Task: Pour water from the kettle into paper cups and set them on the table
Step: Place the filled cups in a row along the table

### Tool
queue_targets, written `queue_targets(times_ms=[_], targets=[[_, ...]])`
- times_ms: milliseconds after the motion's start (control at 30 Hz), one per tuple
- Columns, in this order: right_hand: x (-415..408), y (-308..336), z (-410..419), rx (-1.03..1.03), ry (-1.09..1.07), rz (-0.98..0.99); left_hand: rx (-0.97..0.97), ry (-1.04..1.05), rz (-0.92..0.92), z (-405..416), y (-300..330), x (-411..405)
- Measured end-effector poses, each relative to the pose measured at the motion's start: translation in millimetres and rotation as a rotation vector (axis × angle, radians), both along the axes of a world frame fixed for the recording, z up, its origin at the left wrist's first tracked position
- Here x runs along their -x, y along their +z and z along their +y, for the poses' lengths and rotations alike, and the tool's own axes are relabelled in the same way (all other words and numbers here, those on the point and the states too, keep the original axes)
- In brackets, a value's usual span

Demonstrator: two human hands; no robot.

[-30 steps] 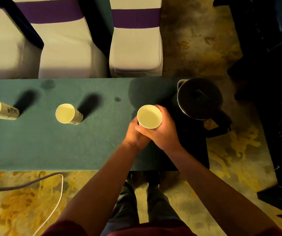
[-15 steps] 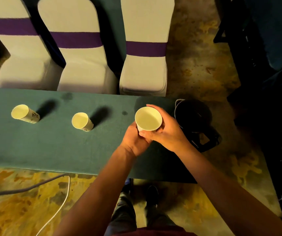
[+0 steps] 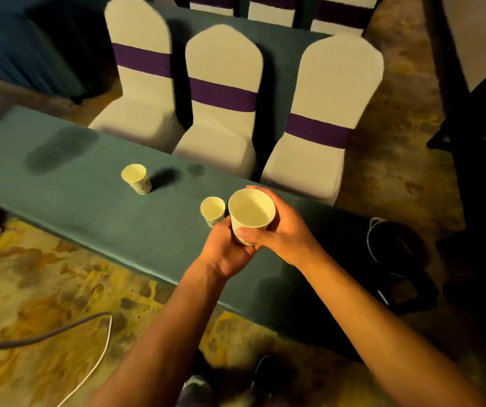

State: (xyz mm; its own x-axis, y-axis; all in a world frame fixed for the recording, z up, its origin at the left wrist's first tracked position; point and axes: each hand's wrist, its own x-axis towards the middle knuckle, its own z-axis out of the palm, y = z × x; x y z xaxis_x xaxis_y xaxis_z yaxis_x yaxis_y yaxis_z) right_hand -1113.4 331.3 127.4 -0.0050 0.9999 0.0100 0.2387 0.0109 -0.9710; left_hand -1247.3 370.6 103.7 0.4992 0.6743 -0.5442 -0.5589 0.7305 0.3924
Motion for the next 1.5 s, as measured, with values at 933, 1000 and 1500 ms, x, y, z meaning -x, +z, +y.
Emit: queue_targets(times_ms=[933,1000,1500], targets=[[366,1,244,-0.034,0.292,0.013,-0.021,0.253,0.095,206,-7,377],[382,-6,274,-0.041,0.313,0.010,-0.022,0.267,0.090,234,-11,394],[476,-31,462,0.035,0.311,-0.005,0.041,0.256,0.081,424,-32,489]])
